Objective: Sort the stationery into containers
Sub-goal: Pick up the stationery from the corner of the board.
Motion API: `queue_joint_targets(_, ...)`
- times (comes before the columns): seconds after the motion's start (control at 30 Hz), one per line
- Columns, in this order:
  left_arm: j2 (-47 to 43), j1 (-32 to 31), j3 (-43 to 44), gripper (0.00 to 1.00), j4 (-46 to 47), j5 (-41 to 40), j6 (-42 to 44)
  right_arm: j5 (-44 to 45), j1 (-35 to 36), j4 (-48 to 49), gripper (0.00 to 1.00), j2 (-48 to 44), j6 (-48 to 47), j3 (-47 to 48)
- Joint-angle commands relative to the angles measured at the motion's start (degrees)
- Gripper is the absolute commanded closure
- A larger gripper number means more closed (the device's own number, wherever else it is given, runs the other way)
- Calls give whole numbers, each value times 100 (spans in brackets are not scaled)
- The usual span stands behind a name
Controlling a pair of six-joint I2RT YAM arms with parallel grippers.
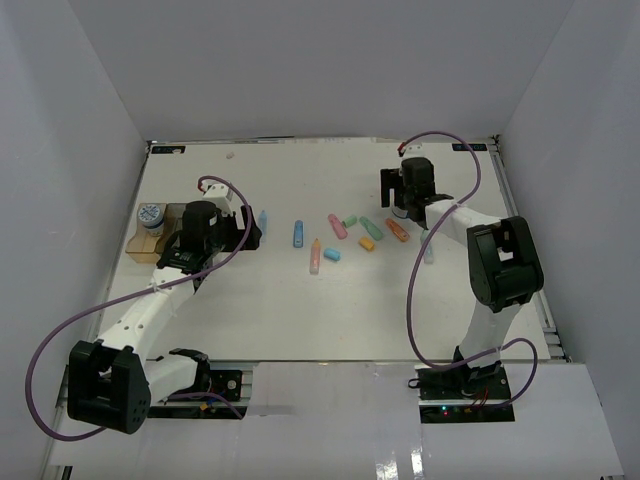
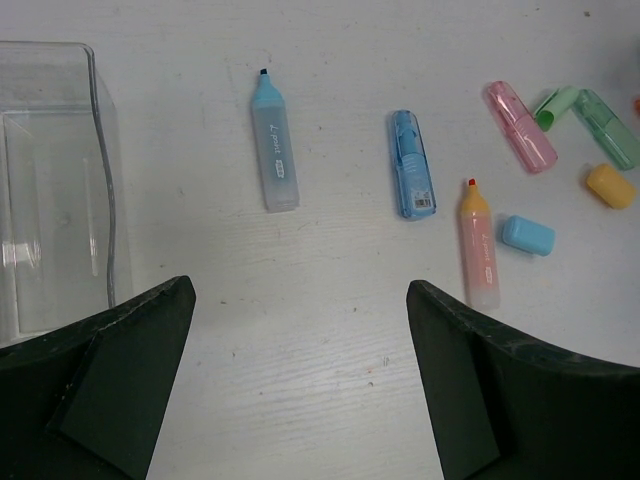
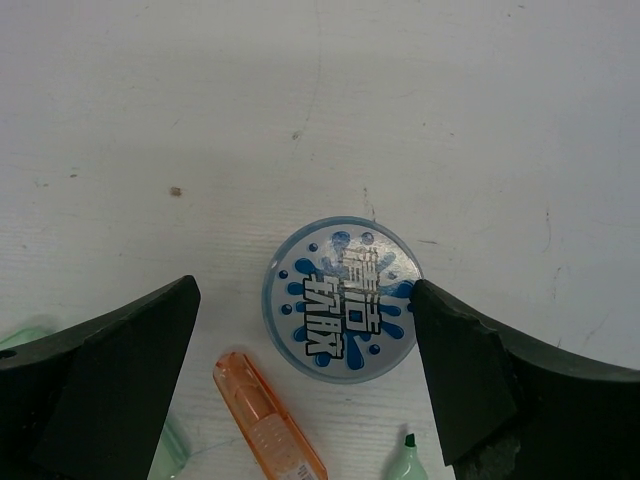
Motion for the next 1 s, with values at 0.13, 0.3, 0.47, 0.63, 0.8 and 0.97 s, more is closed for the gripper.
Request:
queue_joint_targets(0.13,-145,-35,-21,2,116,100,52,91,-42,512,8,-536,-188,-367)
queue_joint_targets(0.3,-154,-35,-21,2,116,108,52,319,-33,592,9,-747,-250,-377)
queue_joint_targets(0.47,-145,-35,-29,2,116,100,60,240,-86,408,10,-396,-330,-140)
queue_joint_targets(0.63,-163,-35,-38,2,116,108,69,-23,-200,381,10,-150,13,-52)
queue_joint_targets(0.8,-163,-43,-38,2,116,109,60,-374,-244,364,9,114,5,89)
queue_joint_targets(0.97,-172,-43,-47,2,116,100,60,-506,-279,372,2,263,-74,89)
